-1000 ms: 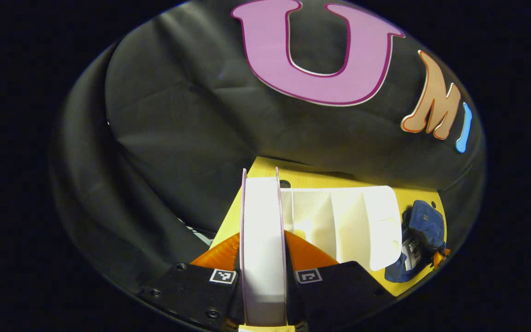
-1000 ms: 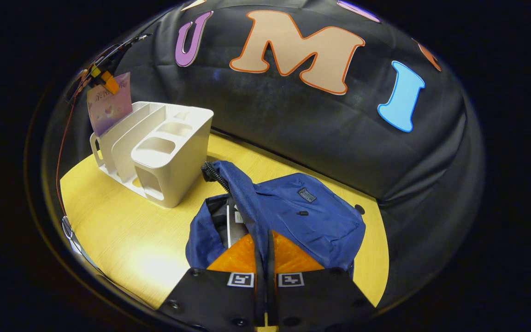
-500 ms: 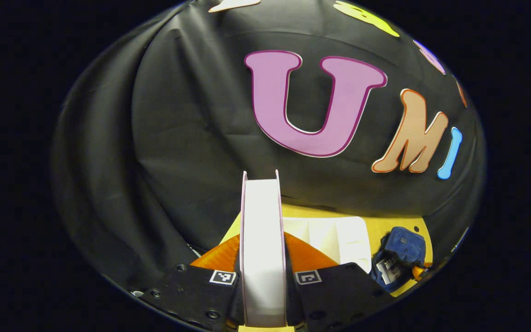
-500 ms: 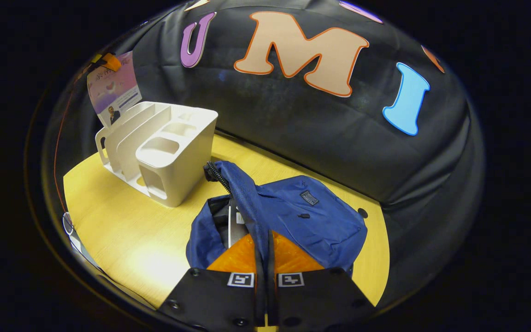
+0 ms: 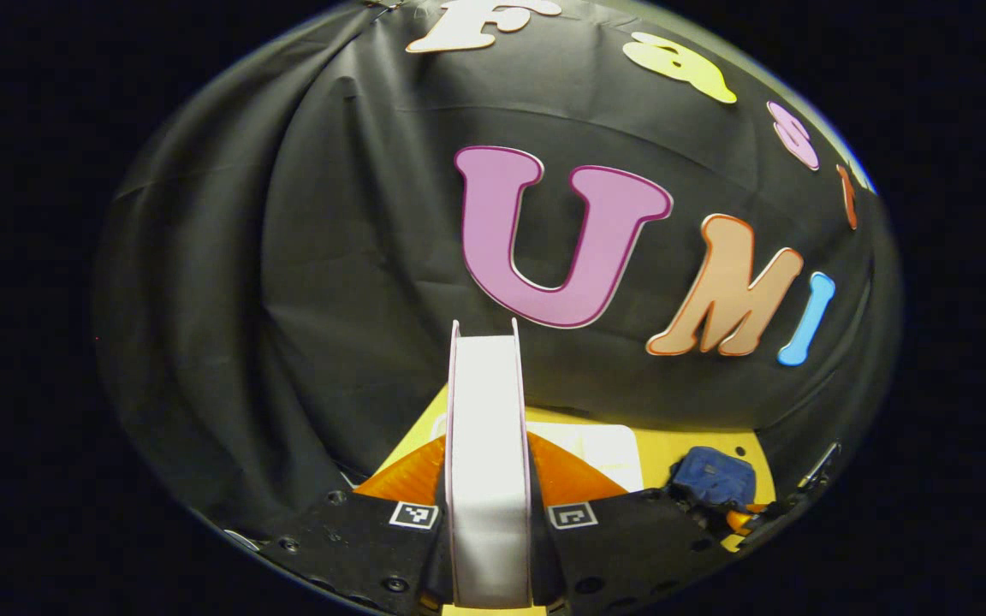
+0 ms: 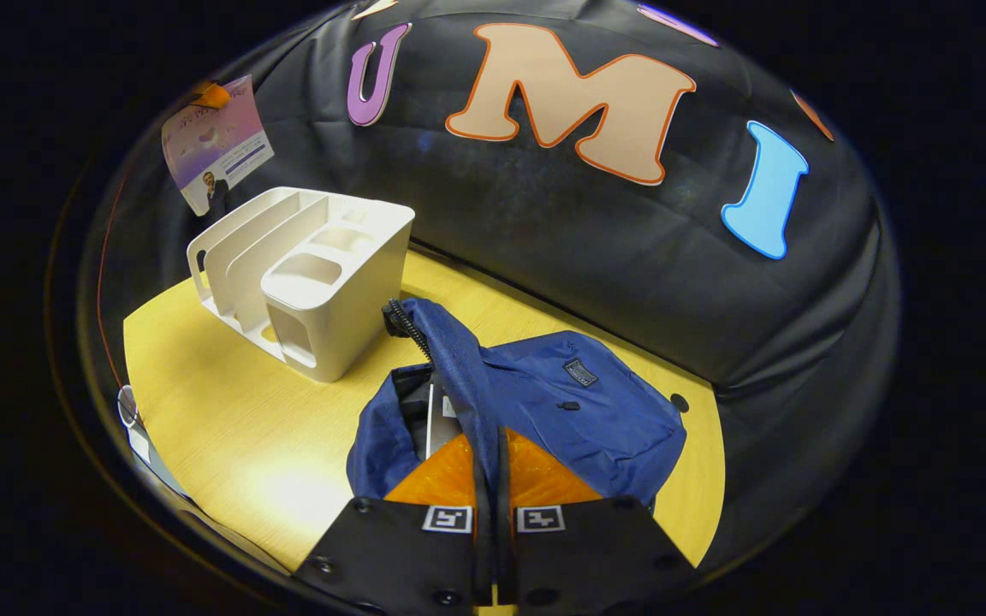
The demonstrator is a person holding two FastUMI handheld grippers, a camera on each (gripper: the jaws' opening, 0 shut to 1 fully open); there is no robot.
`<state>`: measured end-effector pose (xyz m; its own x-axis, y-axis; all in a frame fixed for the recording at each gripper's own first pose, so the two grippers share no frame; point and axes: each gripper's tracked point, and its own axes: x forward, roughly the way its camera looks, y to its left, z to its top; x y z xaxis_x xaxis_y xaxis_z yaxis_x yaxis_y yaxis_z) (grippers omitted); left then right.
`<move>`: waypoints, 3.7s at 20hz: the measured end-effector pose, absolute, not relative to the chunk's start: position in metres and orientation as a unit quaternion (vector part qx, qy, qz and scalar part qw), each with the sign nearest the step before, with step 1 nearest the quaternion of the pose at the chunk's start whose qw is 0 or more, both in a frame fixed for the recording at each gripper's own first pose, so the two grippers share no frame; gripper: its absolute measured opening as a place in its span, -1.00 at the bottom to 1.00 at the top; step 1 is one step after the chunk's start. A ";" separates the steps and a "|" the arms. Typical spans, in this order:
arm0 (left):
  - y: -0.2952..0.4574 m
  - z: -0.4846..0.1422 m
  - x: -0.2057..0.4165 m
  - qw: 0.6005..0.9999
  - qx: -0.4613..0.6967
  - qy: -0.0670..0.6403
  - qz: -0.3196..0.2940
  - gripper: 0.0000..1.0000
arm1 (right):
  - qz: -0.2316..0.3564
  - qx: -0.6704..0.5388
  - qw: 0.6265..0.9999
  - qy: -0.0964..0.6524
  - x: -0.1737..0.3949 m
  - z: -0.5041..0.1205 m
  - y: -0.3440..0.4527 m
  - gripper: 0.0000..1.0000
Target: Open the schoolbag, grab two books from the bookshelf and put them into the schoolbag.
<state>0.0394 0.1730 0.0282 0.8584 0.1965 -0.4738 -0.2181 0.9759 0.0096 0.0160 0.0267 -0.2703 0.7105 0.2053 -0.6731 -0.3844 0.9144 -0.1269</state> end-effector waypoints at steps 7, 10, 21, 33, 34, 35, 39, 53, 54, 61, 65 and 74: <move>0.116 -0.008 0.027 0.957 -0.124 0.259 0.043 -0.36 | 0.173 -0.131 0.913 0.345 0.015 -0.271 0.027 -0.90; 0.093 -0.020 0.024 0.953 -0.145 0.265 0.019 -0.36 | 0.173 -0.127 0.914 0.344 0.017 -0.270 0.026 -0.90; 0.008 -0.094 -0.002 0.919 -0.225 0.319 -0.046 -0.36 | 0.176 -0.113 0.914 0.346 0.021 -0.267 0.024 -0.90; -0.056 -0.191 -0.010 0.875 -0.321 0.358 -0.046 -0.36 | 0.189 -0.101 0.914 0.344 0.022 -0.263 0.018 -0.90; -0.059 -0.197 -0.008 0.871 -0.337 0.355 -0.043 -0.36 | 0.189 -0.101 0.914 0.343 0.022 -0.262 0.016 -0.90; -0.064 -0.201 -0.006 0.866 -0.353 0.353 -0.043 -0.33 | 0.190 -0.100 0.915 0.343 0.021 -0.262 0.016 -0.92; -0.075 -0.219 0.008 0.861 -0.396 0.317 -0.035 -0.36 | 0.192 -0.094 0.915 0.342 0.020 -0.263 0.014 -0.90; -0.111 -0.289 0.023 0.838 -0.490 0.237 0.020 -0.35 | 0.205 -0.052 0.912 0.352 0.022 -0.262 0.017 -0.90; -0.115 -0.293 0.023 0.840 -0.490 0.233 0.021 -0.36 | 0.206 -0.049 0.911 0.354 0.022 -0.261 0.017 -0.90; -0.156 -0.325 0.025 0.821 -0.513 0.250 0.014 -0.34 | 0.223 -0.042 0.908 0.352 0.024 -0.258 0.019 -0.89; -0.183 -0.344 0.029 0.808 -0.525 0.266 0.003 -0.31 | 0.240 -0.050 0.905 0.348 0.023 -0.255 0.020 -0.89; -0.228 -0.374 0.061 0.799 -0.523 0.296 -0.029 -0.31 | 0.261 -0.042 0.901 0.345 0.009 -0.245 0.012 -0.89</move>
<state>0.0611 -0.2276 -0.3743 0.8236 -0.3551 -0.4424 -0.2636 0.4509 -0.8527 0.0091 0.0118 -0.2451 0.6258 0.4414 -0.6430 -0.4999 0.8598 0.1037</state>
